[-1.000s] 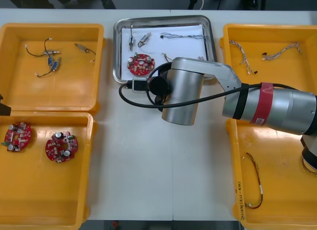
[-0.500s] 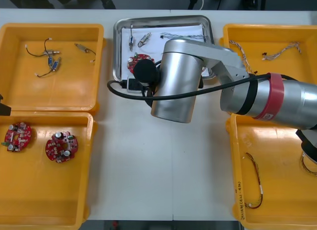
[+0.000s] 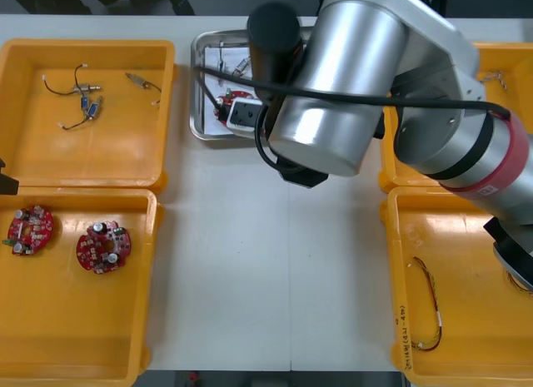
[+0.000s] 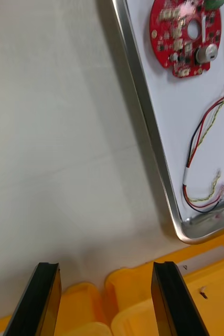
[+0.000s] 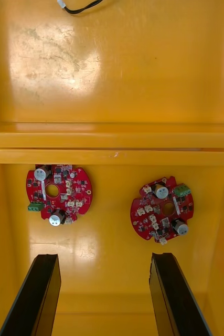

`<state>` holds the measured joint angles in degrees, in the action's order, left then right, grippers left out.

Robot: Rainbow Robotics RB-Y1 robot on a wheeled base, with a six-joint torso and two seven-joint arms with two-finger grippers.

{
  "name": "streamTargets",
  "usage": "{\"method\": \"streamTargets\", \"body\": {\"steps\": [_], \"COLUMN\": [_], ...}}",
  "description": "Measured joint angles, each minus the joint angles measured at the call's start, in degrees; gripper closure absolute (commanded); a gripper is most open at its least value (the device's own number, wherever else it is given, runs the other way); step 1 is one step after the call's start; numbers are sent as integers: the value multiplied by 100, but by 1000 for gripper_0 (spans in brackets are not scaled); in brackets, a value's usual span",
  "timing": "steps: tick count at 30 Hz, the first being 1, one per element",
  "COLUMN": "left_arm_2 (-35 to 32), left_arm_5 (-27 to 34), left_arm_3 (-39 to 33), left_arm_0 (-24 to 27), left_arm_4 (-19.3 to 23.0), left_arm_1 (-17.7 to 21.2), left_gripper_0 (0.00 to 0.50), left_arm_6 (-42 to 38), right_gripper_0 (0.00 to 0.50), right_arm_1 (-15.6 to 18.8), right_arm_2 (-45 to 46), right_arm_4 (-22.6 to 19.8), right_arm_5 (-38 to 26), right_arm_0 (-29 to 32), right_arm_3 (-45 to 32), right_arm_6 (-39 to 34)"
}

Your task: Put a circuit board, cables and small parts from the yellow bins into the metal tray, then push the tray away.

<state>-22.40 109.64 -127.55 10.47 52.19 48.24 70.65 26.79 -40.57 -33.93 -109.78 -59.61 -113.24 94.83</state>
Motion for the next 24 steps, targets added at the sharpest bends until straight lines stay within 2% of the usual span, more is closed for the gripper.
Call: {"method": "streamTargets", "body": {"steps": [4, 8, 11, 14, 20, 24], "left_arm_2": [0, 0, 0, 0, 0, 0], "left_arm_5": [0, 0, 0, 0, 0, 0], "left_arm_3": [0, 0, -1, -1, -2, -2], "left_arm_0": [0, -1, -2, -3, -8, -11], "left_arm_4": [0, 0, 0, 0, 0, 1], "left_arm_1": [0, -1, -1, -2, -2, -3], "left_gripper_0": [0, 0, 0, 0, 0, 0], "left_arm_6": [0, 0, 0, 0, 0, 0], "right_gripper_0": [0, 0, 0, 0, 0, 0], "right_arm_1": [-20, -10, 75, 281, 822, 1162], "right_arm_2": [678, 1123, 1361, 1605, 2209, 2641], "right_arm_4": [-244, -272, -288, -342, -514, -654], "right_arm_5": [-2, -5, -7, -7, -7, -7], "right_arm_0": [276, 607, 917, 1257, 1864, 2186], "right_arm_3": [-472, -1077, -1470, -1775, -2051, -2059], "right_arm_6": [-341, -1220, -1523, -1664, -2536, -2626]}}
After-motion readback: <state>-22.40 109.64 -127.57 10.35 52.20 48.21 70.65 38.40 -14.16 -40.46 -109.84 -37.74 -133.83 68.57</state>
